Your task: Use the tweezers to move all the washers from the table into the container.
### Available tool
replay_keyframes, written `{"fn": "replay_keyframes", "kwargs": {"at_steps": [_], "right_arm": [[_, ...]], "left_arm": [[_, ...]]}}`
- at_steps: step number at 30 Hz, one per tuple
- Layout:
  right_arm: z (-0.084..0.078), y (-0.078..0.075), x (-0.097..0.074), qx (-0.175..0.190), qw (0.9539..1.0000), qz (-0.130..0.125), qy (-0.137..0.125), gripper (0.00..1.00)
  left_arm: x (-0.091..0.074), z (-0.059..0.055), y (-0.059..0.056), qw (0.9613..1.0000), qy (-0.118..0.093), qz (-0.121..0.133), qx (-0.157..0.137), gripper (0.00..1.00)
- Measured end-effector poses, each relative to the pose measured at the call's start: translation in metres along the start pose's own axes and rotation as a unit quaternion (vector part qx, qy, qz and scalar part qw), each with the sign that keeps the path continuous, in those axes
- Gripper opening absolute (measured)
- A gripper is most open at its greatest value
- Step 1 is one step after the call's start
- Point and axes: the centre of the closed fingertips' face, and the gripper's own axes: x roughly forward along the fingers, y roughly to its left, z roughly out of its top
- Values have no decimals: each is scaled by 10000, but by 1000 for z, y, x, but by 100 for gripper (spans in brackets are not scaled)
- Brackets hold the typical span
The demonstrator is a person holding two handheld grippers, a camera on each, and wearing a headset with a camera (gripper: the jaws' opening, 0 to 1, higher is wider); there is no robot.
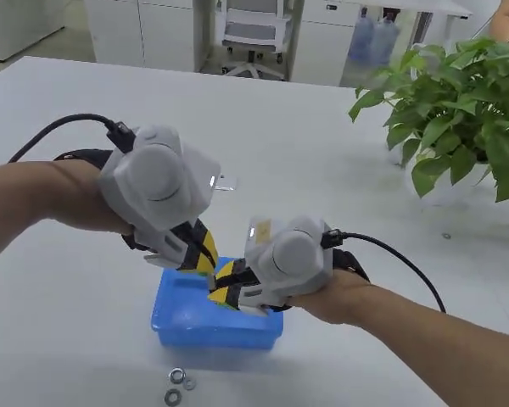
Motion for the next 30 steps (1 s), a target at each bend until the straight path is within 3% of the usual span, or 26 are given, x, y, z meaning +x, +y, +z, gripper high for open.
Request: {"fn": "replay_keyframes", "kwargs": {"at_steps": [13, 30], "right_arm": [[-16, -5, 11, 102, 9999, 66, 105, 10], [-22, -5, 15, 146, 9998, 42, 149, 10]], "left_arm": [[16, -11, 6, 9999, -15, 60, -101, 6], [22, -13, 5, 9999, -10, 89, -116, 6]]}}
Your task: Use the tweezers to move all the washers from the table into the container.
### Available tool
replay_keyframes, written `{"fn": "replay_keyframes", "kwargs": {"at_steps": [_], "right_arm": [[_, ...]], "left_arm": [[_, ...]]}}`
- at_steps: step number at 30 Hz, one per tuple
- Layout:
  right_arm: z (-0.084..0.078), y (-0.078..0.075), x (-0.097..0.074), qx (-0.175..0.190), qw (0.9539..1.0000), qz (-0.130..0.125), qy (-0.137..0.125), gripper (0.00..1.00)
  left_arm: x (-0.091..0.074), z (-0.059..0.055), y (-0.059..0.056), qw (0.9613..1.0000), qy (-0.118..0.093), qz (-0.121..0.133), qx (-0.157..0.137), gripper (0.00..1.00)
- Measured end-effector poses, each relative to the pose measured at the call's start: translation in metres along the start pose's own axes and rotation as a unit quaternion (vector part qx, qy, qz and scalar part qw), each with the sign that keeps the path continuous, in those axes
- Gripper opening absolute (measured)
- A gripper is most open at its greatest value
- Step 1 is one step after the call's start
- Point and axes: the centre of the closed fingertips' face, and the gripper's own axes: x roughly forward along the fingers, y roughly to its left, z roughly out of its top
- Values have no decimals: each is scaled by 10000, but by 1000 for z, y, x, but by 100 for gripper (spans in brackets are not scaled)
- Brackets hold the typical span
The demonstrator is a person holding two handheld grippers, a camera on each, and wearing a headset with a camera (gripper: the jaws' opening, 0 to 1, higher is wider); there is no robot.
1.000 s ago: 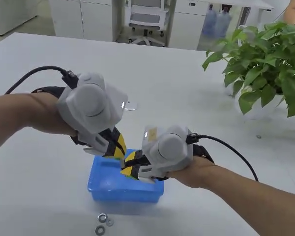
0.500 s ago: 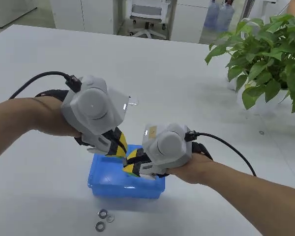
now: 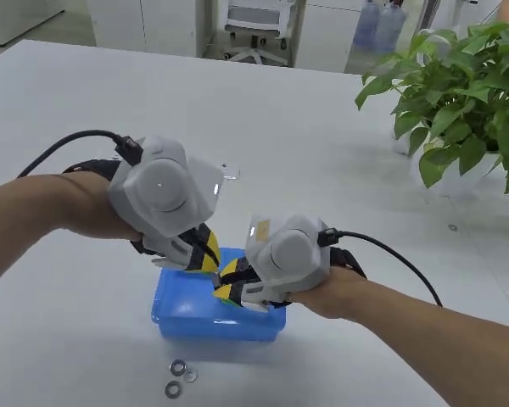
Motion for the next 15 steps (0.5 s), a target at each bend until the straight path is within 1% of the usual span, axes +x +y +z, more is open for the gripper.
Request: {"fn": "replay_keyframes", "kwargs": {"at_steps": [8, 15], "right_arm": [[2, 0, -3, -33, 10000, -21, -10, 11], [7, 2, -8, -72, 10000, -50, -39, 11]], "left_arm": [[-2, 1, -1, 10000, 0, 13, -4, 6], [-8, 6, -2, 10000, -31, 25, 5, 6]]}}
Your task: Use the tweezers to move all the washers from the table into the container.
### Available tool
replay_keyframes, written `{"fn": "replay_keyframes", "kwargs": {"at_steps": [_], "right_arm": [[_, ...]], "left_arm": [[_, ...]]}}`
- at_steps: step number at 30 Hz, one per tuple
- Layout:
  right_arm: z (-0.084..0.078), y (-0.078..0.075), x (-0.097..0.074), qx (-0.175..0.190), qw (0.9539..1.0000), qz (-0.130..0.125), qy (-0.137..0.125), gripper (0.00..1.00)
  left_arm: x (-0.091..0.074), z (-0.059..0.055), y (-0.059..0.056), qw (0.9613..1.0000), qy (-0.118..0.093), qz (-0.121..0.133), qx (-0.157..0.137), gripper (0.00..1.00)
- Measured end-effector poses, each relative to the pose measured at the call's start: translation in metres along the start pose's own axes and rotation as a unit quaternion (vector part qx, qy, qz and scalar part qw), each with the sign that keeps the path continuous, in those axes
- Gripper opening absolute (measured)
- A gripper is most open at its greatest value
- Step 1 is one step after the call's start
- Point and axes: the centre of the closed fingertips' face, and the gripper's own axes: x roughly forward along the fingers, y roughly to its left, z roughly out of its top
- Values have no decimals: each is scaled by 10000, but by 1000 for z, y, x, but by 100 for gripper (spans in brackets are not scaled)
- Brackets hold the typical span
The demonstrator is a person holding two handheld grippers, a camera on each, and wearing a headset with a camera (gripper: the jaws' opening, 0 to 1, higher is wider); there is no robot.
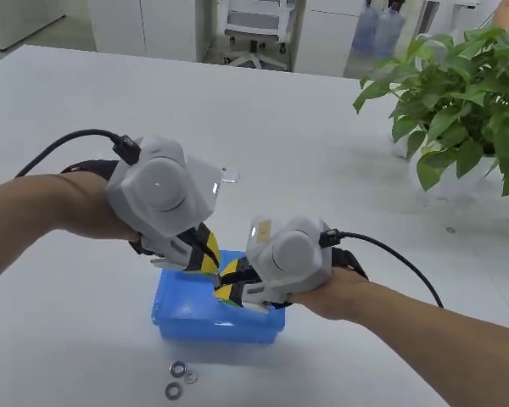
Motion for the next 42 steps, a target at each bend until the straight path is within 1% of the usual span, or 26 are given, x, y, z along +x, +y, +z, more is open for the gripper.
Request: {"fn": "replay_keyframes", "kwargs": {"at_steps": [8, 17, 20, 30, 36, 42], "right_arm": [[11, 4, -10, -67, 9999, -60, -70, 11], [24, 12, -18, -157, 9997, -99, -136, 11], [29, 15, -20, -183, 9996, -110, -166, 11], [42, 28, -26, -262, 9993, -92, -242, 11], [46, 39, -27, -322, 9991, -70, -274, 11], [49, 50, -26, -391, 9988, -23, -280, 11]], "left_arm": [[-12, 7, -3, 10000, -43, 35, -29, 6], [-26, 15, -11, 9999, -37, 98, -33, 6], [-30, 16, -14, 9999, -33, 111, -61, 6], [-46, 20, -27, 9998, -11, 187, -111, 6], [-50, 20, -37, 9997, 18, 205, -140, 6], [-53, 19, -49, 9995, 62, 226, -208, 6]]}}
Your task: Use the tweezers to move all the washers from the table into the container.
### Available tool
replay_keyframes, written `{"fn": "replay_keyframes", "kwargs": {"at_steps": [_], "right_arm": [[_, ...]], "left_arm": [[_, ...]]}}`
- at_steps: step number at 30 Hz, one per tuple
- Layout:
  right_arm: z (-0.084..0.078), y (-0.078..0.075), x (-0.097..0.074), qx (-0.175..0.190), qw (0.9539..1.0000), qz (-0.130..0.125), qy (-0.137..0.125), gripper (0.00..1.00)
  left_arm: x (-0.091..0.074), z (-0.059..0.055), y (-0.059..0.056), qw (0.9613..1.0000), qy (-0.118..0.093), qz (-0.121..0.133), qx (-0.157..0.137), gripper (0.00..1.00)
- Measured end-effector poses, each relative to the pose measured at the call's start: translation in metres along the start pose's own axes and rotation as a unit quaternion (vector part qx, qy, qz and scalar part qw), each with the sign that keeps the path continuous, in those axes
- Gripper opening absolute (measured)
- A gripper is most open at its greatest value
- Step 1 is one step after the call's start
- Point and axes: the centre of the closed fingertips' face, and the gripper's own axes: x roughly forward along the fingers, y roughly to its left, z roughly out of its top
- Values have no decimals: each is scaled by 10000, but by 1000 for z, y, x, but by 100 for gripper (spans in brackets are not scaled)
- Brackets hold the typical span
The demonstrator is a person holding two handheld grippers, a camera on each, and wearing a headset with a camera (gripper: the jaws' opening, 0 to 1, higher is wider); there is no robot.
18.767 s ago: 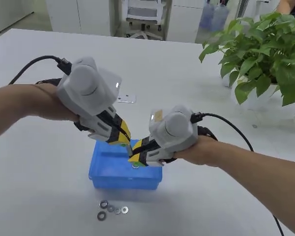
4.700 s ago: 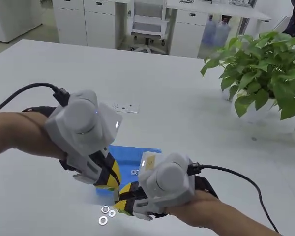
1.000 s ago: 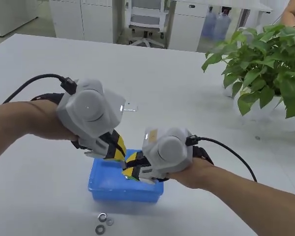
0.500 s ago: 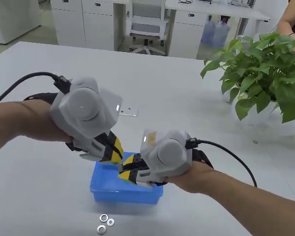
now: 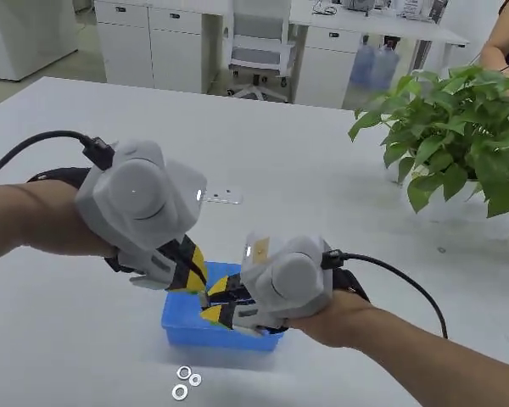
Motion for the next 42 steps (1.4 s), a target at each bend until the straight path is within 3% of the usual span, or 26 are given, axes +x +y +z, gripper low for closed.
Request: {"fn": "replay_keyframes", "kwargs": {"at_steps": [15, 25, 42], "right_arm": [[1, 30, 10, -56, 9998, 185, 4, 11], [-7, 54, 22, 70, 9992, 381, 36, 11], [-18, 77, 38, 157, 9977, 640, 124, 11]], "left_arm": [[1, -10, -26, 9998, 102, -82, -136, 6], [11, -21, -47, 9992, 149, -253, -272, 6], [26, -34, -67, 9979, 232, -418, -431, 6]]}}
